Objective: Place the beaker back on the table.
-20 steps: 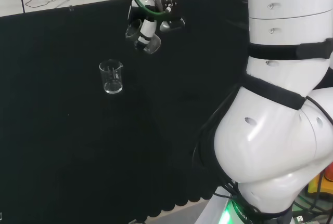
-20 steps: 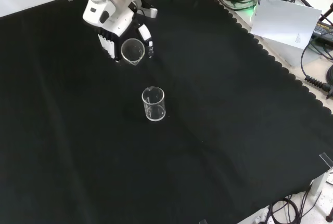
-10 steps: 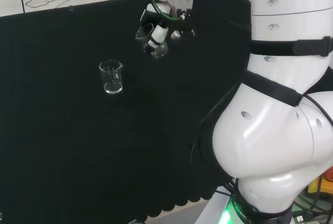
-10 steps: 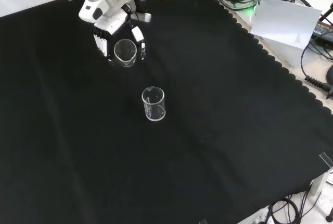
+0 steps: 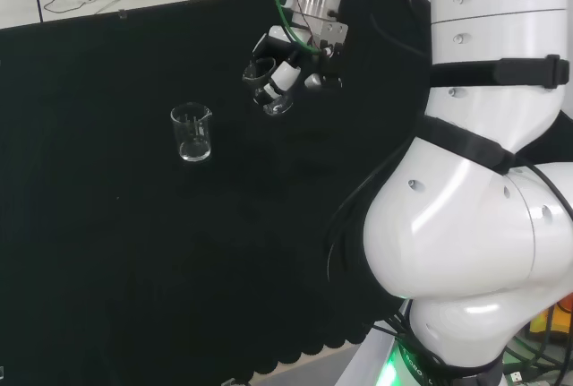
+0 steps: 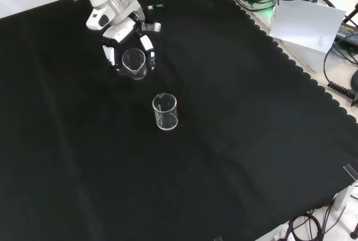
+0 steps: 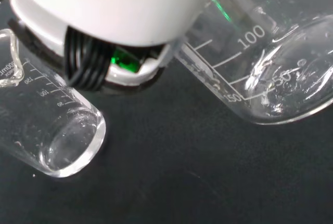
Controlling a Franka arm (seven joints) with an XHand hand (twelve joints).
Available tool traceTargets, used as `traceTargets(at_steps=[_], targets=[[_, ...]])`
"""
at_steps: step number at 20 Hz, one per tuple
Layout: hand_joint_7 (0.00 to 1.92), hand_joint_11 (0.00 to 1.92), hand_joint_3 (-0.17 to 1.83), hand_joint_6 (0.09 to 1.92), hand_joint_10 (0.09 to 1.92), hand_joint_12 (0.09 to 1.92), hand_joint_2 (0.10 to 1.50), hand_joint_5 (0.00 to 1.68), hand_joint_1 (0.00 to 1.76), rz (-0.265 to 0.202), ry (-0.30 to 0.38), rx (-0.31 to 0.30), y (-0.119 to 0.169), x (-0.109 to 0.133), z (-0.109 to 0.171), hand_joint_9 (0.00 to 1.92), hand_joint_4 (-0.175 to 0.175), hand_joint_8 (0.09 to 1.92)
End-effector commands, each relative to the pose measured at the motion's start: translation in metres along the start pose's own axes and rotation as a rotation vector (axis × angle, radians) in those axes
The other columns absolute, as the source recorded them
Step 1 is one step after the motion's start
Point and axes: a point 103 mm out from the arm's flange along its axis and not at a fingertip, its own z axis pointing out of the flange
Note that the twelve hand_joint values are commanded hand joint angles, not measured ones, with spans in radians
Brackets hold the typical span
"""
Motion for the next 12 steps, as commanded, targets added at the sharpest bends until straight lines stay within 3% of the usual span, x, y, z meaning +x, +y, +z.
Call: traceTargets(at_steps=[1,12], targets=[[1.42,1.21,0.94,0.85,0.71,0.78,0.5,1.18,1.33,-0.021,0.054,-0.039,0.006,-0.011,0.011,1.49,-0.175,0.7],[1.46,1.21,0.95,0.79,0.63,0.8,0.48,1.22,1.33,-0.01,0.092,-0.056,0.008,-0.035,0.023,1.53,-0.175,0.62]])
